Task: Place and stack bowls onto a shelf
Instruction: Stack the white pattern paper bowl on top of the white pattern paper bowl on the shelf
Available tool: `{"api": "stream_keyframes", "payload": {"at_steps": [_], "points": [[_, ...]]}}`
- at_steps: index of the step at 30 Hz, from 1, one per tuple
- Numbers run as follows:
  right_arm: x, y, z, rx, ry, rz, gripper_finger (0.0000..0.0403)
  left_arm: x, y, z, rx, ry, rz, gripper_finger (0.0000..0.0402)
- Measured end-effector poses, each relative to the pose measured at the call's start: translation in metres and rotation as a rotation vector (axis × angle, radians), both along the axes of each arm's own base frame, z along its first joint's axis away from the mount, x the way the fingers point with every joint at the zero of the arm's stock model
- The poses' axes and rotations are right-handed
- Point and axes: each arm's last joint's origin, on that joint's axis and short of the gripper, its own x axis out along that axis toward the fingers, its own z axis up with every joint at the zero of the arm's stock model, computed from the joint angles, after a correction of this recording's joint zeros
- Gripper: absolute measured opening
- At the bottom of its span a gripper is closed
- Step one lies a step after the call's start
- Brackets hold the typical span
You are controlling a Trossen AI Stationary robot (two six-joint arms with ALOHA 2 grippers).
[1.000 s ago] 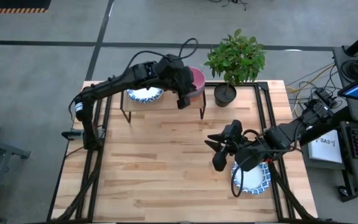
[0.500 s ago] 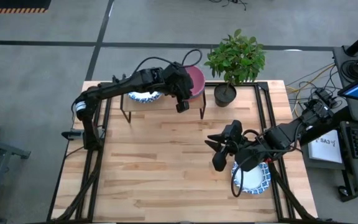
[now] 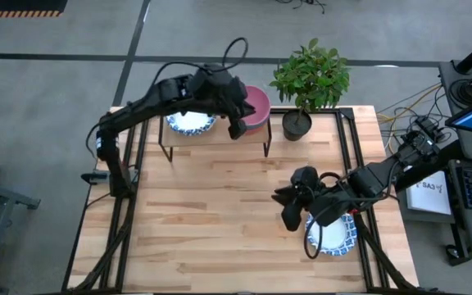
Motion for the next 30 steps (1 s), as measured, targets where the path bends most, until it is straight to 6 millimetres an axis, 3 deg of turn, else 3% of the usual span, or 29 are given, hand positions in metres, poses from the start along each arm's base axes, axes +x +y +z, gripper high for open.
{"api": "stream_keyframes", "payload": {"at_steps": [4,8,18,23,30], "points": [[-0.005,0.002,-0.012,0.212,0.139,-0.025,0.0081,-0.004,-0.039,0.014,-0.003,0.000,-0.076,0.0026],[-0.001,0.011,-0.034,0.359,0.333,-0.048,0.0077,-0.005,-0.082,0.013,0.027,0.039,-0.065,0.0026],[0.025,0.034,-0.121,0.330,0.887,-0.191,0.0092,-0.029,-0.178,-0.010,0.144,0.182,0.076,0.0026],[0.033,0.045,-0.154,0.341,1.042,-0.175,0.0116,-0.056,-0.197,-0.013,0.282,0.230,0.204,0.0026],[0.033,0.048,-0.173,0.370,1.119,-0.238,0.0153,-0.097,-0.187,0.005,0.296,0.229,0.215,0.0026]]}}
